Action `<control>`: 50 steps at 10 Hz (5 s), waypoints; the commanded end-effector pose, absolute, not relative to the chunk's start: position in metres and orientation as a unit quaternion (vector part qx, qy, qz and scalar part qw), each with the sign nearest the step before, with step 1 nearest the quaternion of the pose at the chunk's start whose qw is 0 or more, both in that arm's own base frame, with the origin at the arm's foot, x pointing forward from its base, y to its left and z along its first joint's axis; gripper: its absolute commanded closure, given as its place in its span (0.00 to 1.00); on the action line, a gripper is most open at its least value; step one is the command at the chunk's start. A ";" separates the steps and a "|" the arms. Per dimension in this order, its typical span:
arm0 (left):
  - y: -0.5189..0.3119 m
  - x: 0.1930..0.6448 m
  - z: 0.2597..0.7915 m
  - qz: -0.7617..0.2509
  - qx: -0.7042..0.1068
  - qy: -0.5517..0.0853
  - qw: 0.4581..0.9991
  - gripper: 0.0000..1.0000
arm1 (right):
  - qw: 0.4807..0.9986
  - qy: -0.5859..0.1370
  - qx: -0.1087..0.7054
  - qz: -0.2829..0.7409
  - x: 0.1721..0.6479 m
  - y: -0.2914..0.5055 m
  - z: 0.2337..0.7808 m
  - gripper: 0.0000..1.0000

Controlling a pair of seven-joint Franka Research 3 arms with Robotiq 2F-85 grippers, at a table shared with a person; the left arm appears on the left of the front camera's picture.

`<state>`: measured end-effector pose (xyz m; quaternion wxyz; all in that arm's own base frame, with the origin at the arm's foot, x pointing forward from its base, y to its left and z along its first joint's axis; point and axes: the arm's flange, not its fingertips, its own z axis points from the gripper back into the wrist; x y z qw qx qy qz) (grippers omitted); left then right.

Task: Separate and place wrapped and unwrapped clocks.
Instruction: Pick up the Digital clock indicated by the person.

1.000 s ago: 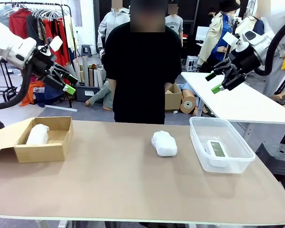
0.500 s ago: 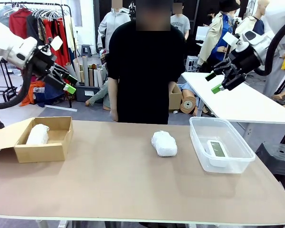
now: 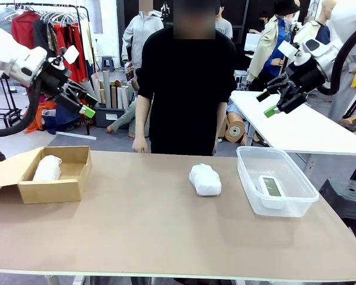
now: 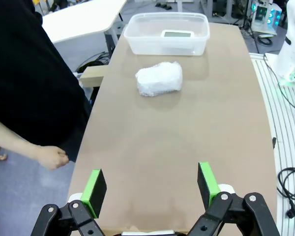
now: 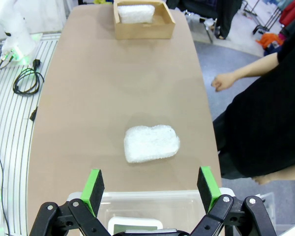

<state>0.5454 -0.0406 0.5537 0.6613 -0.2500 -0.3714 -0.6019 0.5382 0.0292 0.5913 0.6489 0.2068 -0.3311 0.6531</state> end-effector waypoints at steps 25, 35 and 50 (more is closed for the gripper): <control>-0.040 0.544 0.556 -0.607 -0.246 -0.374 0.656 0.04 | 0.648 -0.332 0.206 0.654 0.538 0.029 0.593 0.00; -0.103 0.511 0.586 -0.648 -0.227 -0.311 0.657 0.04 | 0.648 -0.332 0.206 0.654 0.538 0.029 0.593 0.00; -0.332 0.467 0.526 -0.548 -0.147 -0.324 0.757 0.04 | 0.648 -0.332 0.206 0.654 0.538 0.029 0.593 0.00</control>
